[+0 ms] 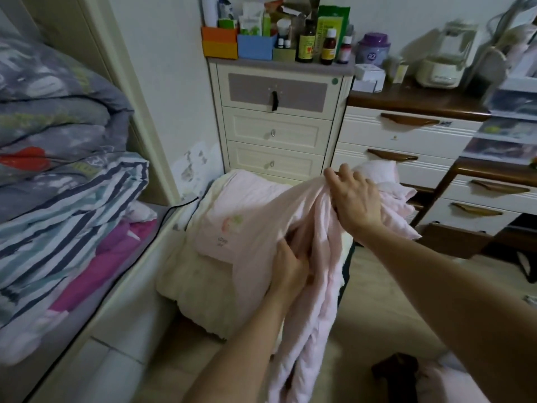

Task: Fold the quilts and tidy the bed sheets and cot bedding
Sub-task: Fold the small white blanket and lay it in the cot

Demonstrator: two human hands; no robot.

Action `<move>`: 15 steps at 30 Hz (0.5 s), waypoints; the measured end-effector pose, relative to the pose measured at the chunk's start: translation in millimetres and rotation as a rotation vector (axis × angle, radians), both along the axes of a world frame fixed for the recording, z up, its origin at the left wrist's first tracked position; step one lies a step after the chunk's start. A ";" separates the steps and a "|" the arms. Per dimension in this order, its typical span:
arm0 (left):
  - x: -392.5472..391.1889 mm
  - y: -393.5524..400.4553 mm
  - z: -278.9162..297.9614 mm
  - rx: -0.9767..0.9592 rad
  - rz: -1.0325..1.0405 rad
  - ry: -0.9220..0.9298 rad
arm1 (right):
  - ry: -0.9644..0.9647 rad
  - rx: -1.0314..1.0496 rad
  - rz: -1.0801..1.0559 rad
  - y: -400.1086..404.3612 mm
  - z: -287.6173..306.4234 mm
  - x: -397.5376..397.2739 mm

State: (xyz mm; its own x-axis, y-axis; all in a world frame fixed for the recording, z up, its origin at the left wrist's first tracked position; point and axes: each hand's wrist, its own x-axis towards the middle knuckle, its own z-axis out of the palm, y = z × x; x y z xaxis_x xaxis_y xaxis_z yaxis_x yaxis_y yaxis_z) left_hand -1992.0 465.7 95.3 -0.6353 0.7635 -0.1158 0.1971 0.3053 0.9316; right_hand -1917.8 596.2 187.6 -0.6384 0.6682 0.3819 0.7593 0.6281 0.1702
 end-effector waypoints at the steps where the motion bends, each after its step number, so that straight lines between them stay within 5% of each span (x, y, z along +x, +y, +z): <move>1: -6.4 4.6 2.3 0.013 0.099 -0.010 | -0.007 0.006 0.014 1.1 0.2 4.7; 4: -29.3 16.1 5.9 0.034 0.143 0.091 | -0.064 0.038 0.097 0.9 3.7 12.0; 10: -33.0 27.6 4.9 -0.347 0.079 0.620 | -0.119 0.076 0.120 0.8 18.9 10.8; 15: -51.7 21.6 12.4 -0.041 0.117 0.190 | -0.347 0.167 0.200 6.3 16.6 8.8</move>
